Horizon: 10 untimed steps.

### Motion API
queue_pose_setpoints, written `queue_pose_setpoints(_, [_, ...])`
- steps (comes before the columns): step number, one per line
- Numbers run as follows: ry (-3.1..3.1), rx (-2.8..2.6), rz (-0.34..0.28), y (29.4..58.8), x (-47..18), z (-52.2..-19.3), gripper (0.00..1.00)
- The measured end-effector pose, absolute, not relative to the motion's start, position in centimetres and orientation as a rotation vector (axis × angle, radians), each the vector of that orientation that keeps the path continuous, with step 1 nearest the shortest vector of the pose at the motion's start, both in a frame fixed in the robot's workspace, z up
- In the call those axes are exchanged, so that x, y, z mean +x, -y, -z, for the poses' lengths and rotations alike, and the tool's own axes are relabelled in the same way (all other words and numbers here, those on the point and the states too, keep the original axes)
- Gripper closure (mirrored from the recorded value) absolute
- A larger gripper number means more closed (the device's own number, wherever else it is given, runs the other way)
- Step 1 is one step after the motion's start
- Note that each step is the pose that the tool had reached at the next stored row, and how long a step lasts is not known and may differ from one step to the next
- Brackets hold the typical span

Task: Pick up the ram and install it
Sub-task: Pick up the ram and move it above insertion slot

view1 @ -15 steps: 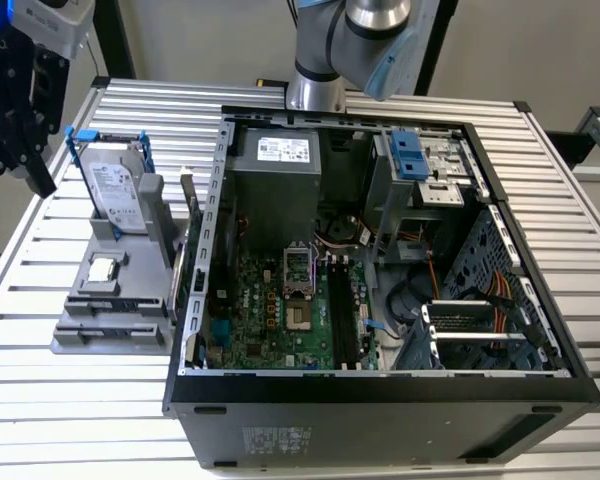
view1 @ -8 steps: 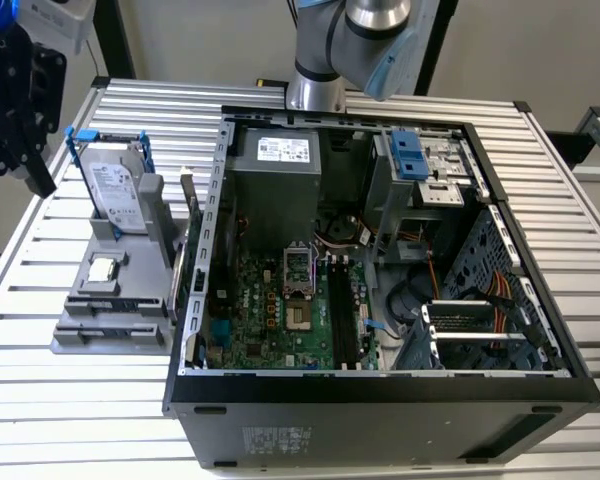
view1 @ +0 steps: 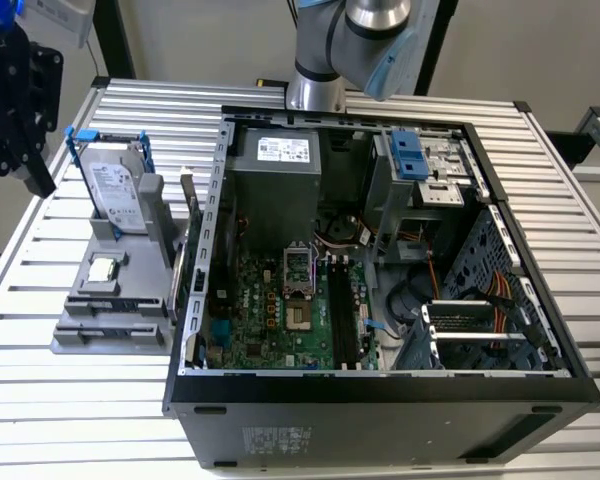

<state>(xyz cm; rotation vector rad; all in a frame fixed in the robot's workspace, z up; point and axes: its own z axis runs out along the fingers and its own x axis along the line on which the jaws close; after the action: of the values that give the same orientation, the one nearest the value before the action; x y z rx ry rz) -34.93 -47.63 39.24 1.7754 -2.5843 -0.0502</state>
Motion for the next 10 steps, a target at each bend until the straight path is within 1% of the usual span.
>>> queue_pose_setpoints(10, [2.496, 1.896, 0.050, 47.63, -34.93, -39.24, 1.00])
